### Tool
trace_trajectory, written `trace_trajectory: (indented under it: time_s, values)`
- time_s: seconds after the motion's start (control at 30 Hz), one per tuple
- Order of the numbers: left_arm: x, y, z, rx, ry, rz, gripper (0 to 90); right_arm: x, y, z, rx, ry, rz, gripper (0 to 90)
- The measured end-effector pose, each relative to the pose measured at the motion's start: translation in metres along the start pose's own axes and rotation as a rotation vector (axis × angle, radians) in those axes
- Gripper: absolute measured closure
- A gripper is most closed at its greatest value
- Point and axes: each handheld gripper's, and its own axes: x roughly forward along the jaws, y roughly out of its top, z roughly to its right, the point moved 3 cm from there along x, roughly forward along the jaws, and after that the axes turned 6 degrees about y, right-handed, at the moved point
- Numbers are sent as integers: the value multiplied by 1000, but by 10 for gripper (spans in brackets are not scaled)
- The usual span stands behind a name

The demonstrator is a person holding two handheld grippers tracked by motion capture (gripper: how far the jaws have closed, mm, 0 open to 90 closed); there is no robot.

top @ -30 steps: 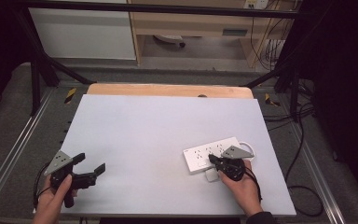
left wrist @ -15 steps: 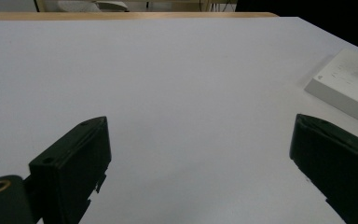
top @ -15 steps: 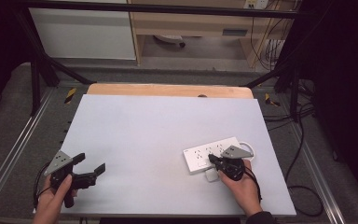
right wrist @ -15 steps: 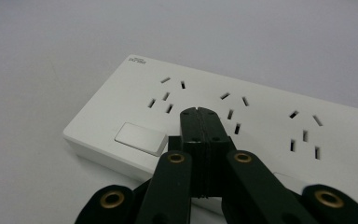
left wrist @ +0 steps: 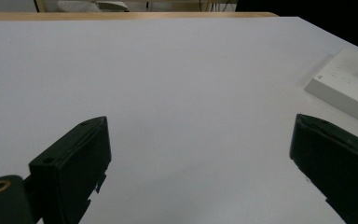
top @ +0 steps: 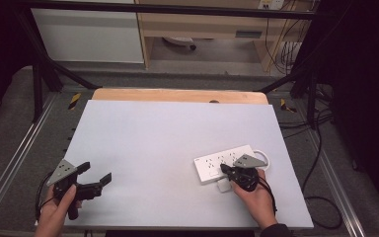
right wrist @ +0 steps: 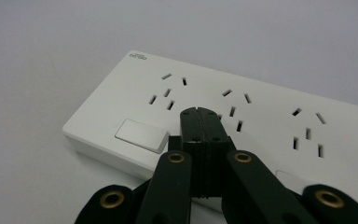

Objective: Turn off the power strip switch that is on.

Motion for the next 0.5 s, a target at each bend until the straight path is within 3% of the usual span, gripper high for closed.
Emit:
trace_trajectory:
  time_s: [0.5]
  values:
    - [0,0,0,-1,-1,0,51,0,0,0,1,-2,-1,900]
